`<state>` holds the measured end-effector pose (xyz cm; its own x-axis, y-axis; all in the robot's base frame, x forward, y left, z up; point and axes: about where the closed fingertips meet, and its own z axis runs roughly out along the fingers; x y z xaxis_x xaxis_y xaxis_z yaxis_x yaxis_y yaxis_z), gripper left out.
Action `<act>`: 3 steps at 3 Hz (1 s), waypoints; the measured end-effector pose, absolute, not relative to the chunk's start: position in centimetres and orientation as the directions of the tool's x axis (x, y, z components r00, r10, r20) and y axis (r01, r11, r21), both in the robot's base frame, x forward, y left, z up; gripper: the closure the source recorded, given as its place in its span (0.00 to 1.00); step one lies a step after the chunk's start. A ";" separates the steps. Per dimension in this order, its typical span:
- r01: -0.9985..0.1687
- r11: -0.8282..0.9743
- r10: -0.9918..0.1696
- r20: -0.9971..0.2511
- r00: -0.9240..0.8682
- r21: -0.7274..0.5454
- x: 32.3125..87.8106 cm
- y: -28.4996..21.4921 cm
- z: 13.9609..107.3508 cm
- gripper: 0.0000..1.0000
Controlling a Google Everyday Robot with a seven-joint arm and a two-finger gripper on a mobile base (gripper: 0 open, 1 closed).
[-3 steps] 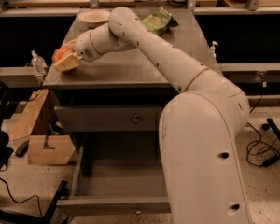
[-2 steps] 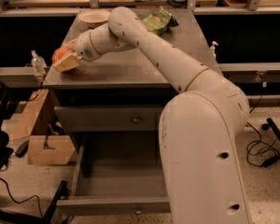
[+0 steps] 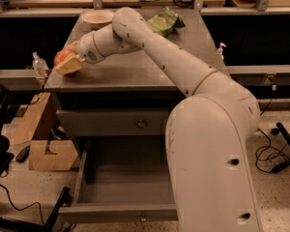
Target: Place orange into middle drawer
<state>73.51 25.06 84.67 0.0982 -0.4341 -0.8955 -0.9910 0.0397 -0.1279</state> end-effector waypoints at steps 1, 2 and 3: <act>-0.978 0.095 -0.433 -0.893 0.126 -0.184 70.9 22.9 86.6 1.00; -0.925 0.207 -0.386 -0.896 0.222 -0.318 66.2 19.3 95.2 1.00; -0.890 0.258 -0.417 -0.874 0.249 -0.377 61.8 16.3 96.5 1.00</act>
Offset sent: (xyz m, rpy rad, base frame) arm -0.1884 -0.1413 0.1081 0.0162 -0.2998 -0.3263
